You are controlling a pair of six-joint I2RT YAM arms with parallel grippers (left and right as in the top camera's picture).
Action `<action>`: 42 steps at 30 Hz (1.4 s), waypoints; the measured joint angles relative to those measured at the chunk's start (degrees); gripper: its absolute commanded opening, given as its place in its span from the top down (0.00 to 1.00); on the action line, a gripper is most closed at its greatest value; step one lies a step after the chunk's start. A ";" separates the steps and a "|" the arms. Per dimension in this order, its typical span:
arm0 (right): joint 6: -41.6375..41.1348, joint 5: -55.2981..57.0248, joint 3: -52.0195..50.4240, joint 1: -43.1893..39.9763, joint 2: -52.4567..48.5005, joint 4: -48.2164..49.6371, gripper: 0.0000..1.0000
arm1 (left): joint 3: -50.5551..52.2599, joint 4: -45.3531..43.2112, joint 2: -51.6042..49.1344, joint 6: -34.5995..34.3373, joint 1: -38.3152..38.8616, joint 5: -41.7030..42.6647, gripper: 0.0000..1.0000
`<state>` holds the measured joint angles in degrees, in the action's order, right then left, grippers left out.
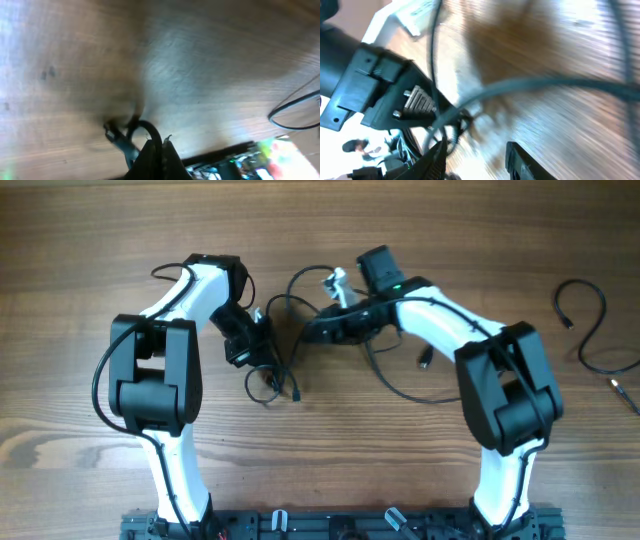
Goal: Untangle cables
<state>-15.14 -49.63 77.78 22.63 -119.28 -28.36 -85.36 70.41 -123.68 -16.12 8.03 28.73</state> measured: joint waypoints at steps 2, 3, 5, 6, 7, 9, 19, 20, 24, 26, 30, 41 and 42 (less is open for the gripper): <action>0.37 0.22 0.00 -1.42 0.00 -2.01 0.56 | 0.00 -2.47 0.00 1.95 -0.04 -0.44 0.96; 0.79 0.24 0.00 -1.90 0.00 -2.97 0.56 | 0.00 -3.89 0.00 2.64 -0.13 -0.61 0.96; 1.57 0.44 0.00 -2.12 0.07 -3.91 0.56 | 0.00 -5.95 0.00 4.24 -0.46 -0.90 0.96; 1.97 0.50 0.00 -2.10 0.37 -4.22 0.55 | 0.00 -7.26 0.00 5.27 -0.70 -1.07 0.96; 2.19 0.59 0.00 -2.03 0.70 -4.22 0.55 | 0.00 -8.02 0.00 6.16 -0.92 -1.11 0.96; 2.67 0.61 -0.02 -1.81 2.01 -3.32 0.55 | 0.00 -9.14 0.00 8.41 -1.40 -1.31 0.96; -0.61 1.51 0.04 -1.51 5.64 8.13 0.41 | 0.00 -10.73 0.00 15.02 -1.77 -2.27 0.96; -1.49 2.34 0.04 -1.36 5.64 9.01 0.39 | 0.00 -10.75 0.00 15.06 -1.77 -2.36 0.96; -6.03 8.94 0.04 0.96 5.64 12.24 0.35 | 0.00 -11.17 0.00 15.43 -1.77 -2.86 0.96; -7.41 11.21 0.04 2.34 5.64 13.46 0.34 | 0.00 -11.21 0.00 15.41 -1.79 -3.41 0.96; -10.60 15.93 0.04 5.18 5.64 14.78 0.34 | 0.00 -11.39 0.00 15.39 -1.79 -3.63 0.96; -12.66 16.37 0.04 6.32 5.49 13.62 0.33 | 0.00 -9.90 0.00 12.35 -1.81 -3.69 0.96; -12.61 15.96 0.04 6.45 5.31 13.44 0.32 | 0.00 -9.16 0.00 12.13 -1.90 -3.63 0.96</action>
<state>-27.75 -33.67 77.82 29.08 -113.97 -14.92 -85.36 61.25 -123.68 -3.99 6.13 25.10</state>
